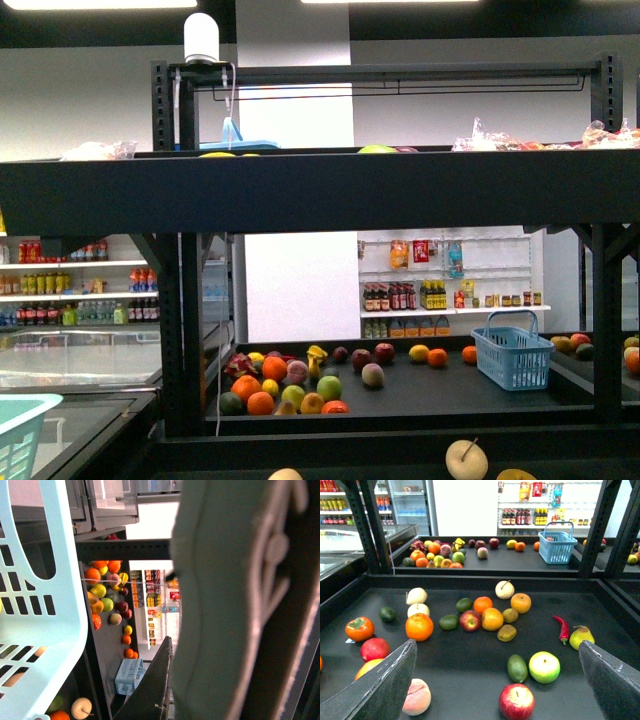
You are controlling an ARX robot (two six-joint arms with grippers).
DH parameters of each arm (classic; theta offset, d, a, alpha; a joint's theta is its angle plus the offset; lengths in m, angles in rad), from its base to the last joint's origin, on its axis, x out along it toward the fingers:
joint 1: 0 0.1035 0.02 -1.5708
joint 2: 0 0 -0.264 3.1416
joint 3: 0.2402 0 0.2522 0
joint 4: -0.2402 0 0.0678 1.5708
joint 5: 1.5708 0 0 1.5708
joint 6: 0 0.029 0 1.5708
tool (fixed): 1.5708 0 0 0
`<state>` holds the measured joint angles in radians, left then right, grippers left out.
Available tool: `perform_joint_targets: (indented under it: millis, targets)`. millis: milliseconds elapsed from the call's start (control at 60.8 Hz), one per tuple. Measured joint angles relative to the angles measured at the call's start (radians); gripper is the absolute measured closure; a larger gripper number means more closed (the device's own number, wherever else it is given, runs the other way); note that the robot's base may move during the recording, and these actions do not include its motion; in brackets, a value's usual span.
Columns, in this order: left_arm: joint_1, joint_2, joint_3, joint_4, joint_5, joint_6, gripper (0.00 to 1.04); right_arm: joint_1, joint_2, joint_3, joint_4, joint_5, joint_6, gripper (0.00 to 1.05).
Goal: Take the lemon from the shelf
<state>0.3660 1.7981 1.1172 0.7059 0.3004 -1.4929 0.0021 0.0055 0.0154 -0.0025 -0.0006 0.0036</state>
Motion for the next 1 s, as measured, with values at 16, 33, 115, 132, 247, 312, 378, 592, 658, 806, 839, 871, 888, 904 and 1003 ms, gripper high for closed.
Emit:
perform_joint_targets:
  millis: [16,33,115,132,247,312,378,592,658,806,839,871,888,904,1003]
  targets:
    - [0.006,0.008,0.006,0.005,0.003,-0.002,0.95,0.000,0.000,0.000,0.000,0.000,0.000,0.07]
    - [0.008,0.011,0.009,0.008,0.005,-0.002,0.95,0.000,0.000,0.000,0.000,0.000,0.000,0.07]
    - [0.030,0.052,0.046,0.034,0.012,-0.007,0.95,0.000,0.000,0.000,0.000,0.000,0.000,0.07]
    - [0.031,0.055,0.050,0.036,0.013,-0.007,0.95,0.000,0.000,0.000,0.000,0.000,0.000,0.07]
    - [0.047,0.095,0.099,0.044,0.018,-0.013,0.96,0.000,0.000,0.000,0.000,0.000,0.000,0.07]
    - [0.051,0.120,0.123,0.053,0.024,-0.018,0.96,0.000,0.000,0.000,0.000,0.000,0.000,0.07]
    - [0.053,0.147,0.143,0.070,0.037,-0.024,0.96,0.000,0.000,0.000,0.000,0.000,0.000,0.07]
    - [0.064,0.207,0.179,0.136,0.064,-0.045,0.97,0.000,0.000,0.000,0.000,0.000,0.000,0.07]
    - [0.069,0.220,0.179,0.173,0.075,-0.057,0.98,0.000,0.000,0.000,0.000,0.000,0.000,0.07]
    - [0.074,0.232,0.144,0.245,0.092,-0.076,0.98,0.000,0.000,0.000,0.000,0.000,0.000,0.07]
    - [0.077,0.230,0.127,0.259,0.094,-0.070,0.93,0.000,0.000,0.000,0.000,0.000,0.000,0.07]
    - [0.082,0.225,0.107,0.264,0.093,-0.061,0.86,0.000,0.000,0.000,0.000,0.000,0.000,0.07]
    - [0.089,0.222,0.091,0.272,0.093,-0.062,0.80,0.000,0.000,0.000,0.000,0.000,0.000,0.07]
    - [0.092,0.219,0.079,0.280,0.093,-0.062,0.77,0.000,0.000,0.000,0.000,0.000,0.000,0.07]
    - [0.113,0.200,0.013,0.296,0.104,-0.060,0.51,0.000,0.000,0.000,0.000,0.000,0.000,0.07]
